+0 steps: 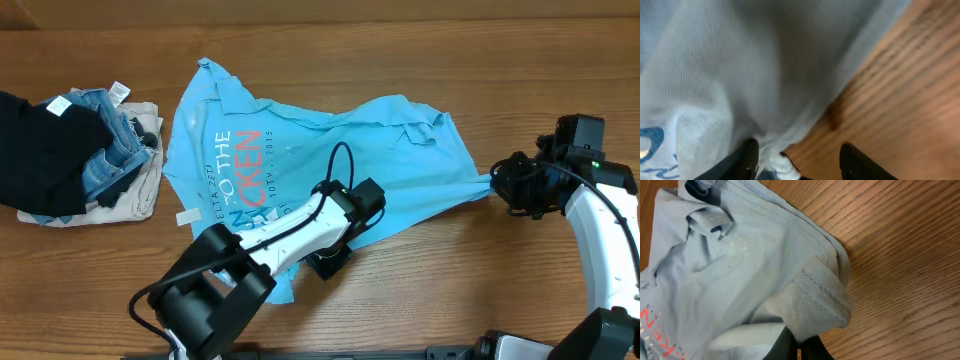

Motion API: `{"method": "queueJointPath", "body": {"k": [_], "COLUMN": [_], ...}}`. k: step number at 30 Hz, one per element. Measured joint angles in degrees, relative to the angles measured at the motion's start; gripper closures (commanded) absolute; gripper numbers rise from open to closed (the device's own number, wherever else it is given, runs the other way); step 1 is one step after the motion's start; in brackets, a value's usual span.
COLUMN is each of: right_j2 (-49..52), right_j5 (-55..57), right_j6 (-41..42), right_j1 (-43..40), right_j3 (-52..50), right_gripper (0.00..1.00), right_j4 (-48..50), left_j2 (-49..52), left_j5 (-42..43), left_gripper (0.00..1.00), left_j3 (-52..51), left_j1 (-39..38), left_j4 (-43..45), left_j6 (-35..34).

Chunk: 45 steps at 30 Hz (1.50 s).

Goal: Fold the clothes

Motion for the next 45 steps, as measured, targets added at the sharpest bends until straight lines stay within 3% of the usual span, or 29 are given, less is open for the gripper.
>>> {"method": "queueJointPath", "body": {"k": [5, 8, 9, 11, 17, 22, 27, 34, 40, 45], "right_j2": [0.0, 0.0, 0.0, 0.0, -0.02, 0.0, -0.26, -3.39, -3.67, -8.57], "right_j5": [0.02, 0.02, 0.02, 0.02, 0.0, 0.0, 2.01, 1.38, -6.23, -4.76], "right_j6": [0.02, 0.0, 0.02, -0.04, 0.0, -0.24, -1.07, -1.55, -6.08, -6.64], "right_j1": [0.0, 0.0, -0.02, 0.0, 0.0, 0.0, 0.0, 0.15, 0.33, 0.31], "right_j3": [0.0, 0.0, 0.0, 0.0, 0.0, 0.07, 7.17, 16.59, 18.05, 25.33], "right_gripper": [0.95, 0.95, 0.95, 0.95, 0.95, 0.96, 0.96, 0.96, 0.96, 0.96], "right_j4": [0.0, 0.0, 0.02, -0.02, 0.0, -0.11, -4.87, -11.96, -13.9, -16.96], "left_j2": [1.16, 1.79, 2.05, 2.05, 2.05, 2.01, -4.35, -20.94, -26.47, -28.44], "left_j5": [-1.01, -1.22, -1.2, -1.2, -1.2, -3.61, -6.82, -9.35, -11.69, -11.89], "left_gripper": [0.49, 0.73, 0.91, 0.95, 0.96, 0.96, 0.96, 0.96, 0.96, 0.96], "left_j3": [-0.02, -0.02, 0.02, 0.02, 0.13, 3.08, 12.98, 27.36, 36.85, 47.1], "left_j1": [0.0, 0.0, 0.0, 0.02, 0.61, 1.66, 3.85, 8.24, 8.35, 8.35], "left_j4": [1.25, 1.44, 1.7, 2.56, 2.99, -9.49, -23.96, -34.32, -36.94, -37.27], "left_j6": [1.99, 2.95, 3.28, 3.89, 4.02, 1.38, -4.68, -9.16, -9.57, -8.85]}}
